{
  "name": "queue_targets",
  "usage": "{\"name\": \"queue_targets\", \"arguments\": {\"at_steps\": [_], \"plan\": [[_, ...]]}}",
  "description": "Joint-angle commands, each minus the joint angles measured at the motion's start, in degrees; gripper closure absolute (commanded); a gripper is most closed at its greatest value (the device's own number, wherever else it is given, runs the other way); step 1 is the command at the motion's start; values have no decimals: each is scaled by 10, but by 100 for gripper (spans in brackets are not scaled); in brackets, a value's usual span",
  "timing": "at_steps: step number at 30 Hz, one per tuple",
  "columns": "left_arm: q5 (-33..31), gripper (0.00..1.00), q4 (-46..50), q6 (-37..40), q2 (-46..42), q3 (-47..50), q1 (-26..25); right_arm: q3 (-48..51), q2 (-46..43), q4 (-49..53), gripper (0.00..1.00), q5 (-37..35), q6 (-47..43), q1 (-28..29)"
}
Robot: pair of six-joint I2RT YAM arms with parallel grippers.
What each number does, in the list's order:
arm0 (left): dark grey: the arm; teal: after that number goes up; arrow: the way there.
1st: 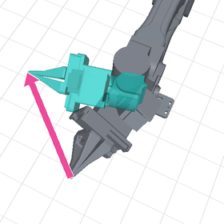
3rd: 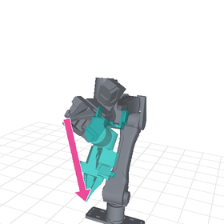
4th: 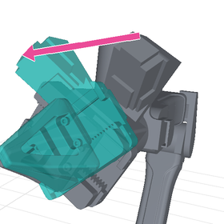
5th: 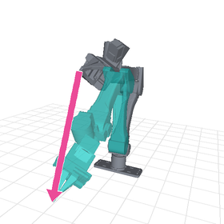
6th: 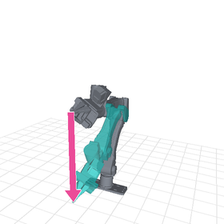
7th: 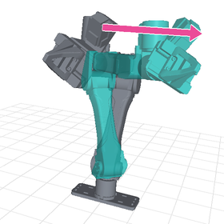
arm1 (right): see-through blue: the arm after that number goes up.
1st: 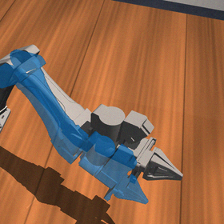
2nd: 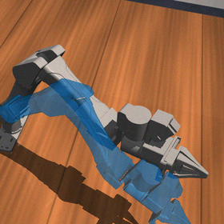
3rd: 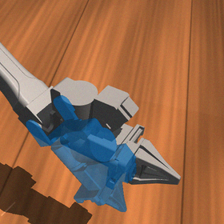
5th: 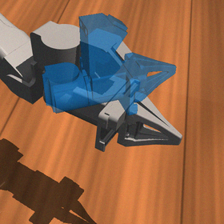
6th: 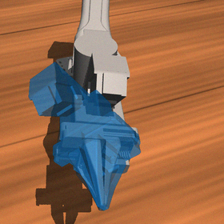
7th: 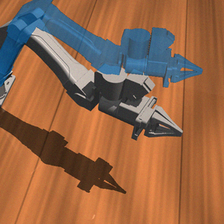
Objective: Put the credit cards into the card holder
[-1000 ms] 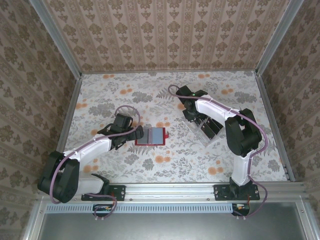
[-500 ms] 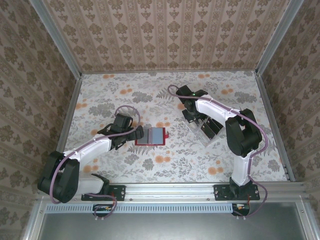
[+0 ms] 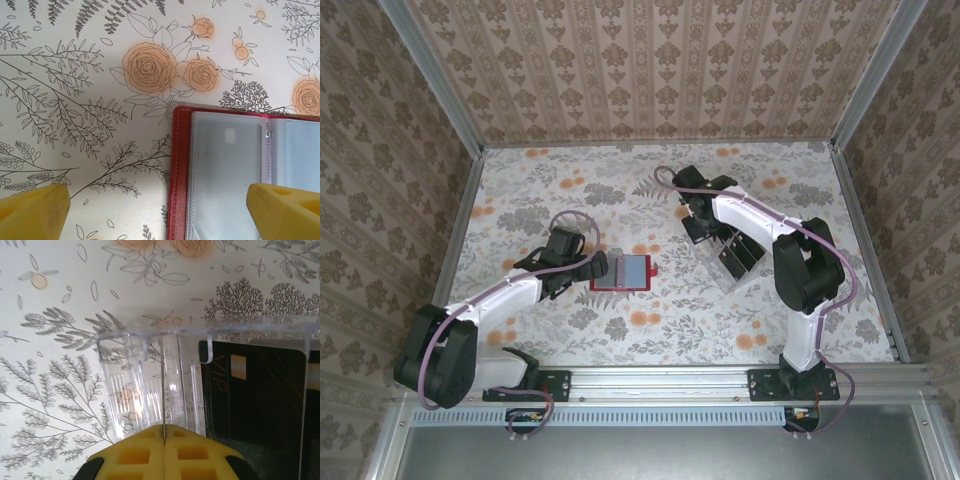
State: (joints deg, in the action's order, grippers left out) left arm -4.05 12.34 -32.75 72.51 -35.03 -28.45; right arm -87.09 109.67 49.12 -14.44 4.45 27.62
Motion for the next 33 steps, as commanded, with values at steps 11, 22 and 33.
{"name": "queue_targets", "arguments": {"at_steps": [11,22,33], "plan": [[-31,0,33,-3,-14,-7,1,28,-142,-88,100,172,155,32],[-55,0,45,-15,-13,-17,5,118,-82,-306,100,152,413,187],[-44,0,35,-13,-14,-19,5,136,-19,-354,100,90,496,226]]}}
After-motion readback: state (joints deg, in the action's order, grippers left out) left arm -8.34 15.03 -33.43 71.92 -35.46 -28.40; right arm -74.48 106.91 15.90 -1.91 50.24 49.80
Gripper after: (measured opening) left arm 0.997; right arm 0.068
